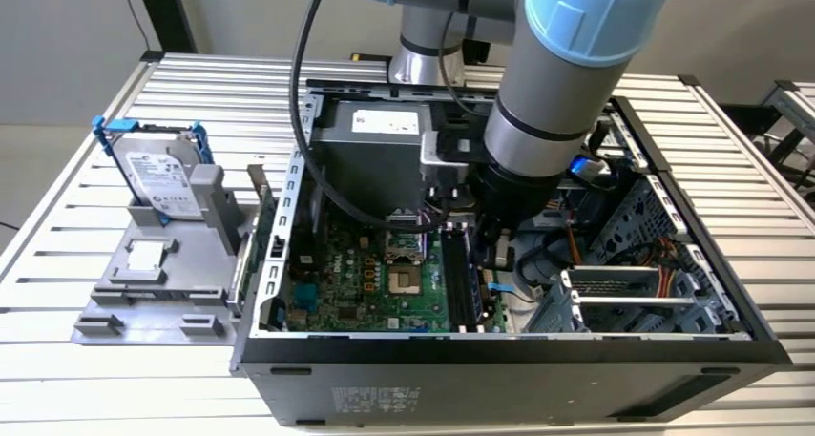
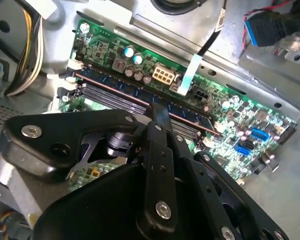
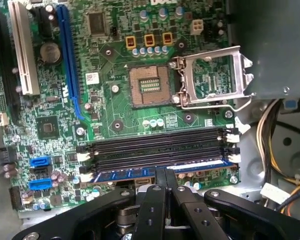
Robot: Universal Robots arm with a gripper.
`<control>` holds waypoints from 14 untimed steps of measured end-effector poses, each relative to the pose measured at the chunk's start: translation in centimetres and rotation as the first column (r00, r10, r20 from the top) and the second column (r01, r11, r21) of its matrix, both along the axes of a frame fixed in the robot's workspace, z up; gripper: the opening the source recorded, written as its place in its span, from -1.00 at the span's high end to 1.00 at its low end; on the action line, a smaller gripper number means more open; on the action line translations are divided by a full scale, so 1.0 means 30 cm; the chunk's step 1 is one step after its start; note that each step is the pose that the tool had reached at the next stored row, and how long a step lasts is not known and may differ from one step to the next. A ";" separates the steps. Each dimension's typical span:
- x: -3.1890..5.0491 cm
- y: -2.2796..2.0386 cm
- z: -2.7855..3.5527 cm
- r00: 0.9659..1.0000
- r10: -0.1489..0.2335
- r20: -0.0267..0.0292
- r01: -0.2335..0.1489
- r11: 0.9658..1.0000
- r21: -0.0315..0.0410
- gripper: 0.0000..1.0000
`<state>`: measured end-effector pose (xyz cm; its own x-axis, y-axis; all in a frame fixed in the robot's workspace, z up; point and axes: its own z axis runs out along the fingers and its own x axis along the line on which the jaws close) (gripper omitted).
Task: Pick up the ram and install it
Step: 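Press down the ram until it locks into place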
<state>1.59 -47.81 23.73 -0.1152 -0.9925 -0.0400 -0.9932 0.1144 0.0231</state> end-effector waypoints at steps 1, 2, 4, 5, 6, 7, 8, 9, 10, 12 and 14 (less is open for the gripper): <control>0.000 0.000 -0.001 1.000 0.013 0.000 -0.013 1.000 0.000 1.00; 0.000 0.000 -0.002 1.000 0.024 0.001 -0.024 1.000 0.000 1.00; 0.000 0.000 -0.003 0.999 0.042 0.001 -0.042 0.999 0.000 1.00; -0.001 0.000 -0.004 0.999 0.047 0.001 -0.047 0.999 0.000 1.00; -0.001 0.000 -0.004 0.999 0.047 0.001 -0.047 0.999 0.000 1.00; -0.001 0.001 -0.004 0.999 0.047 0.001 -0.047 0.999 0.000 1.00; -0.001 0.001 -0.004 0.999 0.048 0.001 -0.048 0.999 0.000 1.00; -0.001 0.001 -0.004 0.999 0.048 0.001 -0.048 0.999 0.000 1.00; -0.001 0.001 -0.006 0.999 0.048 0.001 -0.048 0.999 0.000 1.00; -0.001 -0.001 -0.007 0.999 0.047 0.001 -0.047 0.999 0.000 1.00; -0.001 -0.004 -0.013 0.999 0.047 -0.002 -0.047 0.999 0.000 1.00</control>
<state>1.57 -47.92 23.34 -0.0681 -0.9969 -0.0401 -0.9974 0.0671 0.0251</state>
